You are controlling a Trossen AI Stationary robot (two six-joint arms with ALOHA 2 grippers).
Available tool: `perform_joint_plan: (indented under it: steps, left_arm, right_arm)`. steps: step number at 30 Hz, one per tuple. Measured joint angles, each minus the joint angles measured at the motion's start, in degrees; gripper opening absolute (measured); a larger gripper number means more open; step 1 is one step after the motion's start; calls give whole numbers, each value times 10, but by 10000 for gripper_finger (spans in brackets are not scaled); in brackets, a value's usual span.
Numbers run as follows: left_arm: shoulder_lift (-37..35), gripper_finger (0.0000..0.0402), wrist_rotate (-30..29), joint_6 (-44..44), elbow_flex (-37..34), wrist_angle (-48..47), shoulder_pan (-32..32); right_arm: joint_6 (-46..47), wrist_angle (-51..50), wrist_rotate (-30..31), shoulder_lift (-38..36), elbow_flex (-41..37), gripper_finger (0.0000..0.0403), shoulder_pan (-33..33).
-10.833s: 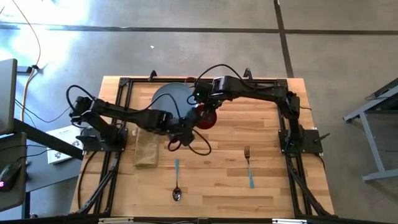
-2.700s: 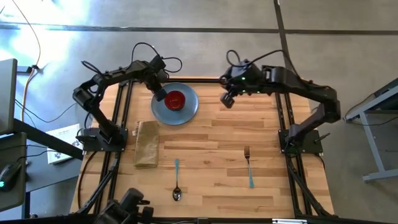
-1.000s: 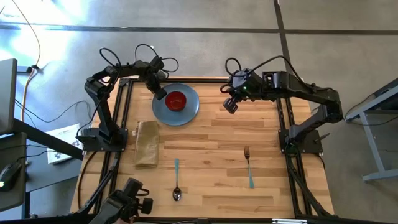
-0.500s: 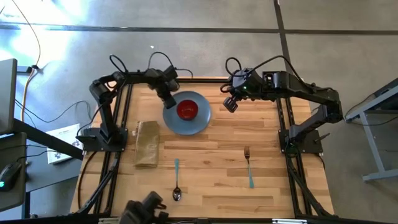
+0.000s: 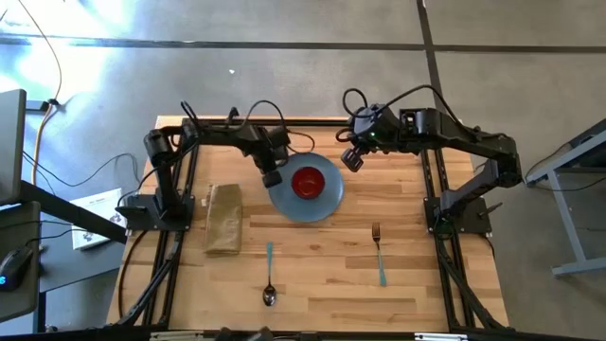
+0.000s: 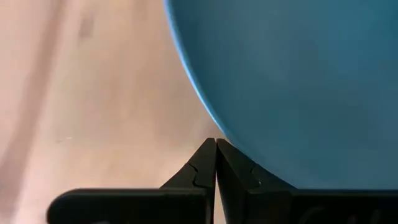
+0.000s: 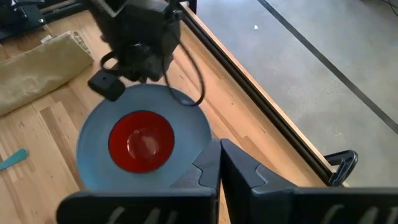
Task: Set table place
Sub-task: Move the blue plate to the center of the table
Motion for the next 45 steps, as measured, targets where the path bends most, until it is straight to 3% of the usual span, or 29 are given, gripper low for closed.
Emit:
perform_joint_plan:
  steps: [10, 20, 24, 29, 33, 38, 45]
  left_arm:
    - [0, 0, 2, -37, 0, 25, -74]
    - [-42, 0, -35, -42, 0, -20, -46]
    - [-84, 0, -44, -42, 0, -45, -35]
    - [-146, 0, -73, -41, 0, -89, -37]
    - [-191, 0, -89, -48, 0, -136, -48]
    - [-226, 0, -122, -71, 0, -164, -72]
    - [-232, 0, -129, -81, 0, -162, -78]
  right_arm:
    - [2, -5, -1, 0, 0, 0, 0]
    - [-8, -43, 56, 0, -8, 0, -29]
    - [-42, 10, -23, 0, -65, 0, -84]
    - [-91, 189, -148, 2, -204, 0, -175]
    - [-73, 311, -255, 9, -291, 0, -252]
    - [-57, 343, -256, 46, -342, 0, -284]
    - [-35, 412, -276, 144, -348, 0, -263]
